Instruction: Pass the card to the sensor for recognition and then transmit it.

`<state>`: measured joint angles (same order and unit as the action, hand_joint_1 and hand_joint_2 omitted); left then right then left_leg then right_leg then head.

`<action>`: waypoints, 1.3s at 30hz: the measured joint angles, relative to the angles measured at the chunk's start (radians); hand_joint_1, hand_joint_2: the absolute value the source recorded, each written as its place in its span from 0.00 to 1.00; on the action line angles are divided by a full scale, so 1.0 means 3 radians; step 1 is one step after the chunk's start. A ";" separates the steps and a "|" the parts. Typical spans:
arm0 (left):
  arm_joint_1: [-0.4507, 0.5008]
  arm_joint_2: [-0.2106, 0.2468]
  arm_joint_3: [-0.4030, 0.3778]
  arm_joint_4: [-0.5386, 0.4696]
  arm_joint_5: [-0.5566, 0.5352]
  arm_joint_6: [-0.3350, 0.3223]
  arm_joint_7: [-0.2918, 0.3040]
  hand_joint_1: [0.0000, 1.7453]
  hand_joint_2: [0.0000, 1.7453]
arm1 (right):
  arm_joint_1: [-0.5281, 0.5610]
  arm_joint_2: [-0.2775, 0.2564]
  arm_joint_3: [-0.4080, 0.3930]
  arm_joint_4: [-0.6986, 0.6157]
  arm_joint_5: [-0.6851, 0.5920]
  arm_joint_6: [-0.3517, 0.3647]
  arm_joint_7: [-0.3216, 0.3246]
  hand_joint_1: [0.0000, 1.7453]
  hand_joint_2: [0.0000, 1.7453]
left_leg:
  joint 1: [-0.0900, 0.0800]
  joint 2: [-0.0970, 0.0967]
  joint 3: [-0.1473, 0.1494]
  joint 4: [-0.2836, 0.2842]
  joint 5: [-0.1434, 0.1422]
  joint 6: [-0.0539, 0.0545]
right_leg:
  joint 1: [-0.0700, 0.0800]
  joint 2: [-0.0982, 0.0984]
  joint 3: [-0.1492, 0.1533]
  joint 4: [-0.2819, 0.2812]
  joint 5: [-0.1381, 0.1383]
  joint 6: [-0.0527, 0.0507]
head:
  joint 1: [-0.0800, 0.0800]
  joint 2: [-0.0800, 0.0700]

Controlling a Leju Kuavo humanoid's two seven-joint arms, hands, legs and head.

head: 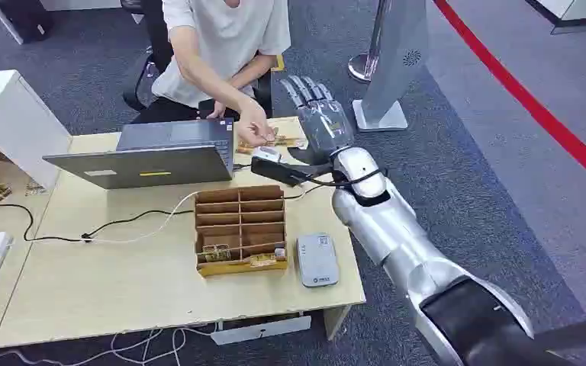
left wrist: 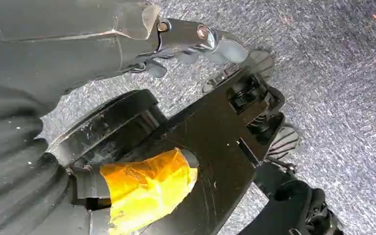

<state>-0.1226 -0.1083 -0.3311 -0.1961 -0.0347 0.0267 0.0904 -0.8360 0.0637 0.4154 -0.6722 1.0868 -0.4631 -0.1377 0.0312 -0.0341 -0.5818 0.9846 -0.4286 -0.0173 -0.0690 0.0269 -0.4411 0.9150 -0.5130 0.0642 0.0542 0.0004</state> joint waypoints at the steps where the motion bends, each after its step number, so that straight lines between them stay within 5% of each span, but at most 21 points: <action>1: 0.0001 -0.0001 0.0009 0.0000 0.0000 -0.0001 0.0000 0.00 1.00 | 0.0000 0.0000 0.0008 0.0000 -0.0006 0.0000 -0.0006 1.00 1.00 | 0.0000 0.0000 0.0000 0.0000 0.0000 0.0000 | 0.0000 0.0000 0.0000 0.0000 0.0000 0.0000 | 0.0000 0.0000; 26: 0.0051 -0.0013 0.0167 0.0000 0.0025 -0.0186 -0.0128 0.00 1.00 | 0.0057 -0.0008 0.0043 -0.0028 -0.0388 -0.0014 -0.0240 1.00 1.00 | 0.0001 0.0001 -0.0001 0.0002 0.0000 0.0000 | 0.0000 0.0000 -0.0002 0.0000 0.0000 0.0000 | 0.0001 0.0000; 39: 0.0147 -0.0013 0.0281 0.0000 0.0085 -0.0098 -0.0214 0.00 1.00 | 0.0815 -0.0296 0.0044 -0.0796 -0.0459 -0.0351 -0.0463 1.00 1.00 | 0.0001 0.0000 -0.0003 0.0005 -0.0003 0.0002 | 0.0000 0.0000 -0.0003 -0.0001 -0.0001 0.0000 | 0.0000 0.0000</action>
<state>-0.0784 -0.1122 -0.2468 -0.1961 -0.0091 -0.0027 0.0263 -0.5914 -0.0252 0.4288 -0.9111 0.9491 -0.5685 -0.2766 0.0314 -0.0341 -0.5828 0.9860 -0.4296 -0.0166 -0.0690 0.0268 -0.4421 0.9146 -0.5132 0.0642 0.0542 0.0004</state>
